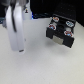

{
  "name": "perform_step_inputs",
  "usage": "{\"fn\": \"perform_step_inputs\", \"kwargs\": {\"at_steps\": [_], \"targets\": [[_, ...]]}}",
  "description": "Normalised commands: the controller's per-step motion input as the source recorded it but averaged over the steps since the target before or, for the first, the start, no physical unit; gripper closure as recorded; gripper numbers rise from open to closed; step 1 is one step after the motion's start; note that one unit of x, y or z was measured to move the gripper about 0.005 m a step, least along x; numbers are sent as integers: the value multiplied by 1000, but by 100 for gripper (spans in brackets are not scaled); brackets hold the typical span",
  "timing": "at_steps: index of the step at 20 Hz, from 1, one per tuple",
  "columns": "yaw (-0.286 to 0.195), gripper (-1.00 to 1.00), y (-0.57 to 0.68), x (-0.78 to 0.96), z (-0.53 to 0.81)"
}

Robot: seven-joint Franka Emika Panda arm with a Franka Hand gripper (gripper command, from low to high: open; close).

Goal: Open the kcup holder, insert the kcup into the holder, and close the kcup holder

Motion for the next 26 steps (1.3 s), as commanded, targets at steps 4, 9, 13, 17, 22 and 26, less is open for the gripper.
{"fn": "perform_step_inputs", "kwargs": {"at_steps": [4, 9, 13, 17, 22, 26], "targets": [[5, 100, 660, 71, 706], [5, 100, 671, 69, 637], [3, 100, 677, 47, 473], [1, 100, 680, 36, 394], [4, 100, 685, 56, 333], [19, 100, 662, 16, 215]]}}
